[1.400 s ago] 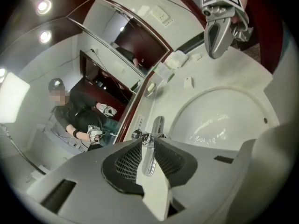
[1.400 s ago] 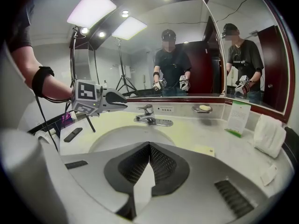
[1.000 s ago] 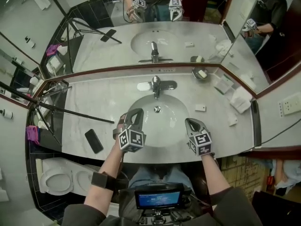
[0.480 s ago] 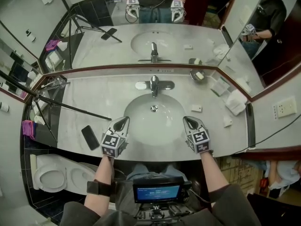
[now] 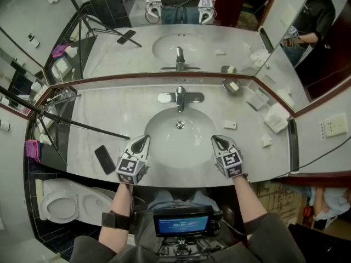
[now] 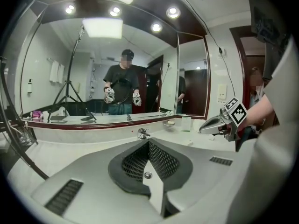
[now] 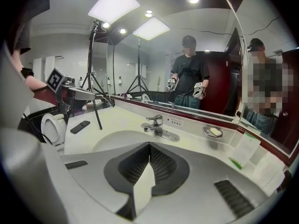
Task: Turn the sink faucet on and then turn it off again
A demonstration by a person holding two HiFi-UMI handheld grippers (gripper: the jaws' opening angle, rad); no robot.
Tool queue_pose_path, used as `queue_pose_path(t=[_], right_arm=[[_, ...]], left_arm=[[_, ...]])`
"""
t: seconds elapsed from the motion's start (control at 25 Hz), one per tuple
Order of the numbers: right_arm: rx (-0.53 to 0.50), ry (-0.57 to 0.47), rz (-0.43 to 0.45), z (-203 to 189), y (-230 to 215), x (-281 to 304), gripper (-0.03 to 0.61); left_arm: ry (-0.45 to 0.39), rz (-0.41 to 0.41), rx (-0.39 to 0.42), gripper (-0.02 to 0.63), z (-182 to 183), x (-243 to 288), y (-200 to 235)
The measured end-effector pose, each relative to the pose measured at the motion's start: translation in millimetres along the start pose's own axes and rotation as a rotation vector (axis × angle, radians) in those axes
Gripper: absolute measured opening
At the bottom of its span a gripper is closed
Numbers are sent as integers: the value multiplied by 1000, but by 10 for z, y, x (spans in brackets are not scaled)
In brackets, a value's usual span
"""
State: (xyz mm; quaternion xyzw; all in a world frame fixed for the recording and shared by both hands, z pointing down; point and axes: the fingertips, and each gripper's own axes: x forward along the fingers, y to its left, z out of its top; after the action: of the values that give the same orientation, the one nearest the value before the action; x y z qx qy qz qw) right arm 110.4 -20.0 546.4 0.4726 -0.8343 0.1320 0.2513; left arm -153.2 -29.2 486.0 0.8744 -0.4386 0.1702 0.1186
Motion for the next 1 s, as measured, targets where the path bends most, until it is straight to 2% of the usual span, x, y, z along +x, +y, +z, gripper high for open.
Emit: queue_pose_path(t=[0.12,0.28,0.36,0.52,0.68,0.84,1.0], right_arm=[[0,8,21,-12,-4,90,18],[77,12,93,76,10,292,23],[130,18,134,121,11,417,72],[249,19,214,254,8,702,103],[326,18,271,411,-19,1038,131],[509,-7,364,654,-45,1365,164],[692,-12,433,800,-111,1690,166]], left_arm=[[8,1,11,0,-13,5,-11],[22,5,23,0,-64,6,8],[28,9,27,0,-93,12,20],[37,11,26,0,-125,80,58],[43,12,27,0,-149,166,87],[51,6,30,0,-203,233,84],[73,4,24,0,-317,271,72]])
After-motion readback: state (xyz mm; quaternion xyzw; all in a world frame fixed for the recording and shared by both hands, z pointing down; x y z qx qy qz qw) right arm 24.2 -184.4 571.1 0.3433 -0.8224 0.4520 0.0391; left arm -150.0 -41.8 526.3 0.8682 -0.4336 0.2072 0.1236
